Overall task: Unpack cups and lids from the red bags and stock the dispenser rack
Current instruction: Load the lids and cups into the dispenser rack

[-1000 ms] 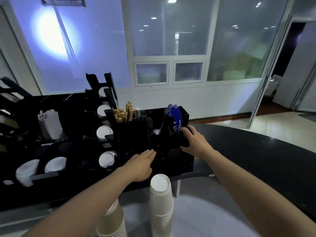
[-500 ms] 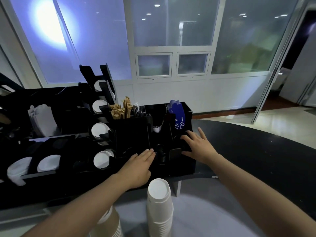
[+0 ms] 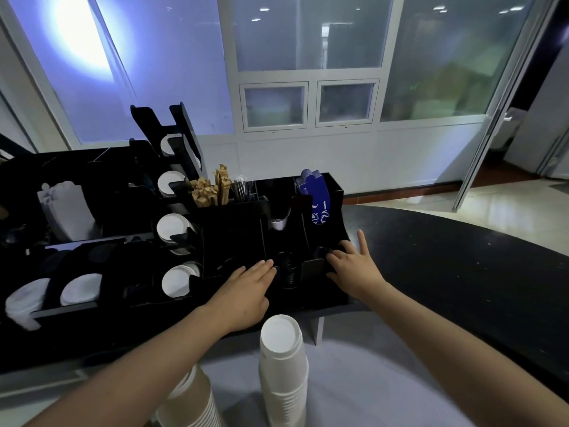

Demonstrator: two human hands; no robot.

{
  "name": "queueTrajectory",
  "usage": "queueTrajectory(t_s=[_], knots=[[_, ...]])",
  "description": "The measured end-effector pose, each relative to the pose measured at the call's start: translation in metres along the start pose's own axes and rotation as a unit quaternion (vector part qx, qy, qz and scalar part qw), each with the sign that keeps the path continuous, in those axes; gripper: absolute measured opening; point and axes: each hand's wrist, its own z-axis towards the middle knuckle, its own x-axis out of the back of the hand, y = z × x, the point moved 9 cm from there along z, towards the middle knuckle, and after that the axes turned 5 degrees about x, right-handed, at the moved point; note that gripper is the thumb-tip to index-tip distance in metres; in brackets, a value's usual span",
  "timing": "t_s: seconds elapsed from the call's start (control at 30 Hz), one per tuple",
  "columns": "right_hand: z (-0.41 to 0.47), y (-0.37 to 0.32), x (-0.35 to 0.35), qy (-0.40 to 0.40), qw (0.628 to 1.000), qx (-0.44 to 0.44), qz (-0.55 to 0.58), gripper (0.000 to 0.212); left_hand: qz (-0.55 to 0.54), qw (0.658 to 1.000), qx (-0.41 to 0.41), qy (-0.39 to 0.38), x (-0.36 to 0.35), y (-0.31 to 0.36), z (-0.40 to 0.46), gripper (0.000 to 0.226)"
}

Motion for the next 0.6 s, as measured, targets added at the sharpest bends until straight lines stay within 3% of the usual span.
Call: queueTrajectory(t_s=[0.23, 0.33, 0.5, 0.6], knots=[[0.002, -0.002, 0.008, -0.025, 0.999, -0.005, 0.044, 0.045, 0.005, 1.0, 0.008, -0.012, 0.007, 0.008, 0.0, 0.069], [-0.003, 0.001, 0.024, 0.013, 0.998, -0.015, 0.063, 0.043, -0.003, 1.0, 0.006, 0.001, 0.014, 0.008, -0.006, 0.063], [-0.018, 0.001, 0.067, 0.127, 0.989, -0.042, 0.06, 0.033, -0.013, 0.992, 0.008, 0.128, 0.056, 0.014, -0.029, 0.03], [-0.032, -0.012, 0.095, 0.171, 0.98, -0.055, 0.086, 0.027, -0.018, 0.98, 0.016, 0.197, 0.079, 0.017, -0.053, 0.035]])
